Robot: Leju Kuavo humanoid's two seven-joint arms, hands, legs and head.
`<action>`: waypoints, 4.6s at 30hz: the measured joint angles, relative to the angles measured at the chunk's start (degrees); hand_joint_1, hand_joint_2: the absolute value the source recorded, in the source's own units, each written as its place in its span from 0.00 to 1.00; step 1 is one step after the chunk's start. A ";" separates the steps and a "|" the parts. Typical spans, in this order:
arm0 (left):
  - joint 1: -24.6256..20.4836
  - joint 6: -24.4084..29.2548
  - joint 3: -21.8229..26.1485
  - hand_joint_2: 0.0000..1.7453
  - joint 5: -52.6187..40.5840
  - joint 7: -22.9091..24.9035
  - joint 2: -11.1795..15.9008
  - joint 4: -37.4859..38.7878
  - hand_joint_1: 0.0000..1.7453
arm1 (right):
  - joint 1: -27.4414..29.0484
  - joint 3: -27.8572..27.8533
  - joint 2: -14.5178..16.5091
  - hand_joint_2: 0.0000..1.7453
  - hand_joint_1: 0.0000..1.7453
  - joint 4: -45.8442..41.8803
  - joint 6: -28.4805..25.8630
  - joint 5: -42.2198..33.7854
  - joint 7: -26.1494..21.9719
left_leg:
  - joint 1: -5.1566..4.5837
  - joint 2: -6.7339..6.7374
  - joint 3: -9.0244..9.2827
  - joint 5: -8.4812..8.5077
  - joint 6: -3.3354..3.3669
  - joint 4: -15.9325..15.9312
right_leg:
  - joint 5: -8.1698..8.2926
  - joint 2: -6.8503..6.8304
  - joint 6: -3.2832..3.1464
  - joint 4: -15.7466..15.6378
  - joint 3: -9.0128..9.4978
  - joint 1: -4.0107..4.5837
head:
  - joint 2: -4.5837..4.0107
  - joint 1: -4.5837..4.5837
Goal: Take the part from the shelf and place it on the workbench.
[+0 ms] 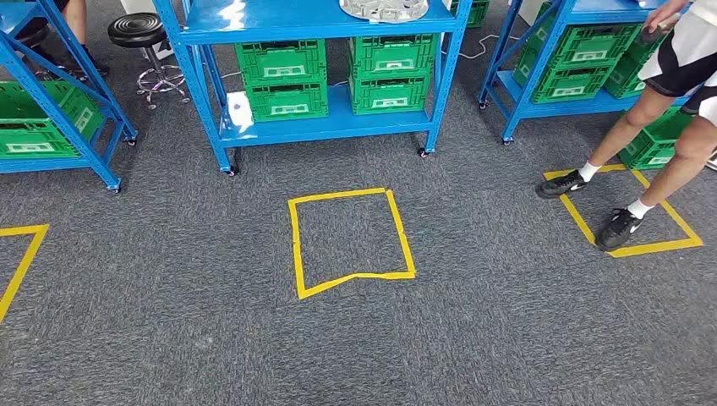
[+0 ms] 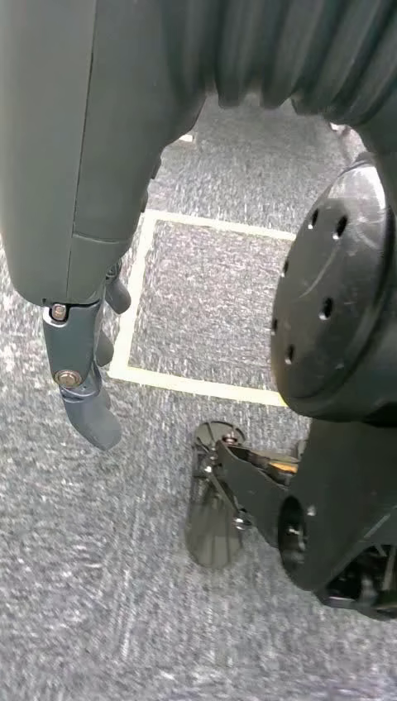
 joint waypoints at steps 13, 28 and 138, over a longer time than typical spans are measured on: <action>-4.42 2.35 -1.67 1.00 -2.12 0.31 -0.60 2.90 0.00 | -3.98 -17.43 2.24 1.00 0.00 4.80 -2.29 16.88 2.09 | 0.03 0.03 0.15 0.13 -0.20 -0.17 | -0.04 -0.01 1.38 0.06 -0.09 0.07 | 0.00 -0.03; -6.67 2.23 -3.08 0.00 -5.00 1.39 -0.68 4.50 0.00 | -5.77 -22.02 0.90 0.00 0.00 6.01 -6.86 26.53 -3.11 | 0.17 0.02 0.13 0.22 -0.35 -0.31 | -0.07 0.00 1.31 0.17 -0.10 0.11 | 0.00 -0.03; -7.57 2.94 -3.81 0.00 -7.10 1.66 -0.31 5.30 0.00 | -54.13 51.24 -7.99 0.00 0.00 -8.47 -11.09 37.99 -4.89 | -0.44 0.27 -12.44 -1.37 -1.66 14.55 | 0.29 -1.52 -1.25 0.96 -1.59 -0.01 | 0.00 0.58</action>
